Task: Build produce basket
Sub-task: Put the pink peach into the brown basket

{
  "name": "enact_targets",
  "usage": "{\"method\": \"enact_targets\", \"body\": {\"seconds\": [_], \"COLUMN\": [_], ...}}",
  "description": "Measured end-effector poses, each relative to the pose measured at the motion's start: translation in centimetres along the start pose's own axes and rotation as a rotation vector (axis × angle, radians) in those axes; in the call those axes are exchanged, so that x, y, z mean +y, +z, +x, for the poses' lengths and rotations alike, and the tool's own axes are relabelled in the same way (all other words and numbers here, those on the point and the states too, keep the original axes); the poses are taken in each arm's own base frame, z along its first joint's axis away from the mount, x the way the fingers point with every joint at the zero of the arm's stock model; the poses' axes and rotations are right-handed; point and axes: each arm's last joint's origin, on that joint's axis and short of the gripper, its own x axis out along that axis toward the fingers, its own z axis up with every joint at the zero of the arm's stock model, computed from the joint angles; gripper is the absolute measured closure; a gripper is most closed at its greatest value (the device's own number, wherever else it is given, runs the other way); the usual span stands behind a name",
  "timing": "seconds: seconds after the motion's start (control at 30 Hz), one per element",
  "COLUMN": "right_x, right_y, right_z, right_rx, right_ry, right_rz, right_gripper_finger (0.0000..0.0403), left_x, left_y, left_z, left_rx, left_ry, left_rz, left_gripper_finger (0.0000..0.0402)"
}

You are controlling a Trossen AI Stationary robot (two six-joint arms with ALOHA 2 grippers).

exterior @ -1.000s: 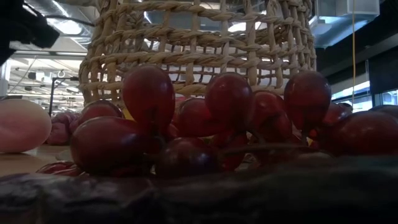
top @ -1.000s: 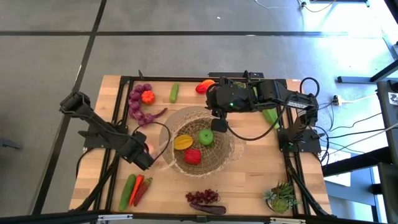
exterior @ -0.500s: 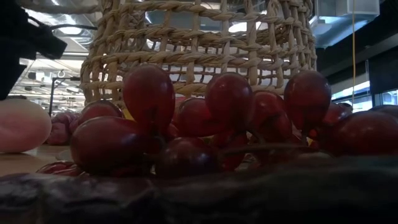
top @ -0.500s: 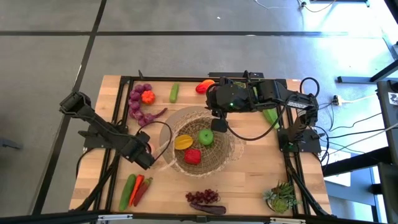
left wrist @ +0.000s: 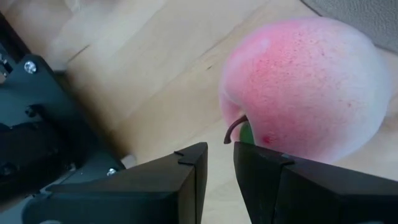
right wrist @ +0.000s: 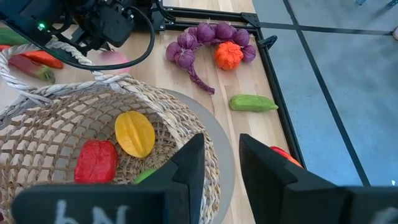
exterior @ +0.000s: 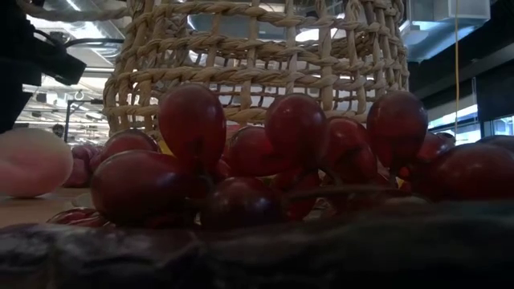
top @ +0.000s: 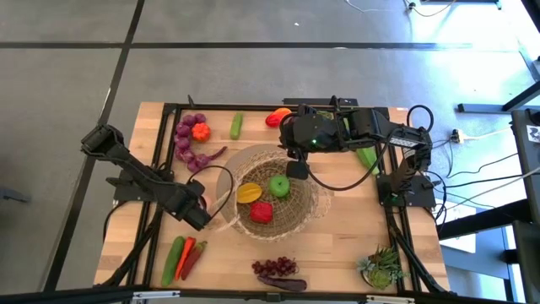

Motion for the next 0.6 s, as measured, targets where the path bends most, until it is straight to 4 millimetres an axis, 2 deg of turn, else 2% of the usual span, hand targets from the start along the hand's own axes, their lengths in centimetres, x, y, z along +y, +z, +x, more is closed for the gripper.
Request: {"method": "enact_targets", "body": {"seconds": [0.6], "right_x": [-0.98], "right_y": [-0.01], "right_z": [0.32], "right_rx": [0.007], "right_ry": [-0.021], "right_rz": [0.046], "right_gripper_finger": [0.0305], "left_x": [-0.59], "left_y": [0.34], "left_z": [-0.99], "left_rx": [-0.052], "left_ry": [-0.036], "left_rz": [0.157], "left_gripper_finger": [0.0333]}}
